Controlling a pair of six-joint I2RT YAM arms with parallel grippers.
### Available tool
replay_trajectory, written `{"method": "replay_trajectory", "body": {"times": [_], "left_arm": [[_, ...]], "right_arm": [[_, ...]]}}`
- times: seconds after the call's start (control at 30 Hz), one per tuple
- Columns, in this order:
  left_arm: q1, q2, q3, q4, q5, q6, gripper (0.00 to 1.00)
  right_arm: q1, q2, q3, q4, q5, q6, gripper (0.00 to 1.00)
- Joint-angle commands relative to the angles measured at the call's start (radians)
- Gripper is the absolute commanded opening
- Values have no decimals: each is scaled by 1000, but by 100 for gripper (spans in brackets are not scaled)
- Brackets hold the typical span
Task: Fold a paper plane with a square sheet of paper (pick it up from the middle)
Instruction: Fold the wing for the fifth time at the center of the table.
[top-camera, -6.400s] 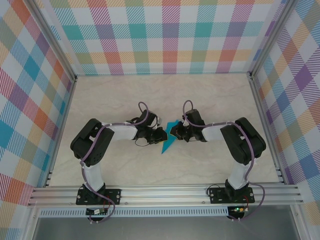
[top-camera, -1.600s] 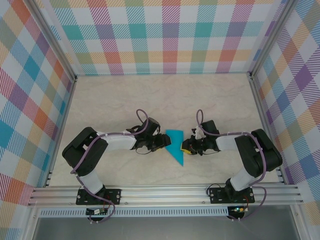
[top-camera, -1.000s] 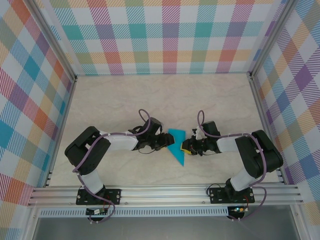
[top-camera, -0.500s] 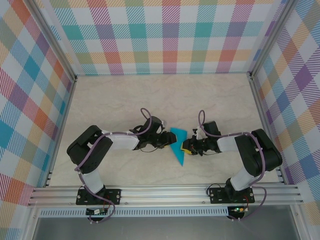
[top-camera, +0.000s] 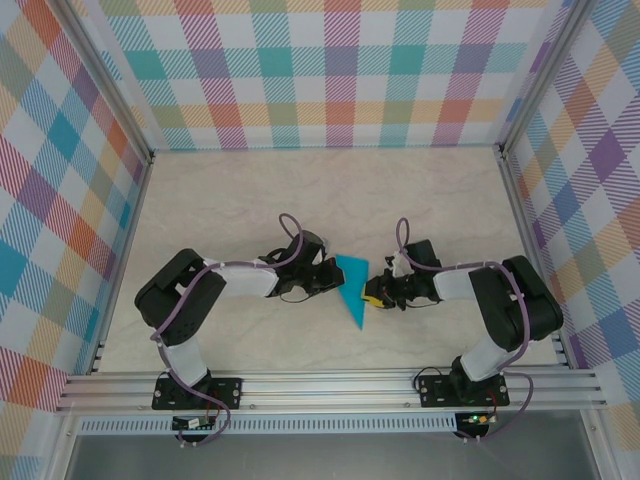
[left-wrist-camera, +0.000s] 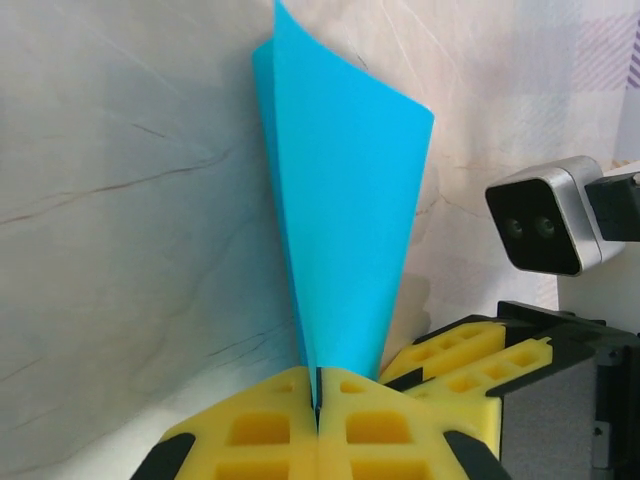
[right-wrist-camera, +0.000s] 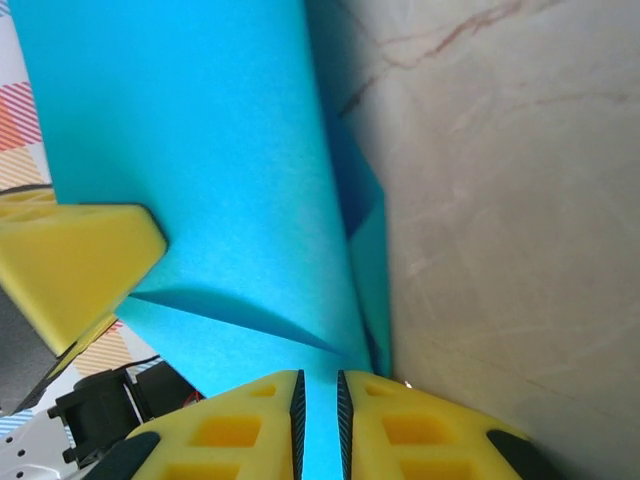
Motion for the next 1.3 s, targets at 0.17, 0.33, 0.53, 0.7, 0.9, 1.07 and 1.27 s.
{"method": "replay_trajectory", "body": {"times": [0.17,0.33,0.53,0.7,0.9,1.07,1.27], "left_arm": [[13,-80,-26,-60,-83,0,1],[12,-85,-27,-83,-109,-11,1],[12,-77,-28,-88,-118,-29,1],[13,-79,-31,-90,-123,-34,1],[12,-80,-31,-90,-124,-39,1],[12,-82,-32,-87,-124,-43,1],[12,-81,-31,-83,-119,-45,2]], "right_arm": [[10,34,101,-21,33,-18,19],[56,1,136,-81,119,-12,18],[117,-36,163,-131,233,0,16],[123,-78,161,-132,232,6,15],[130,-185,167,-206,285,-3,20],[153,-149,178,-166,200,3,17],[171,-59,181,-123,217,10,14]]}}
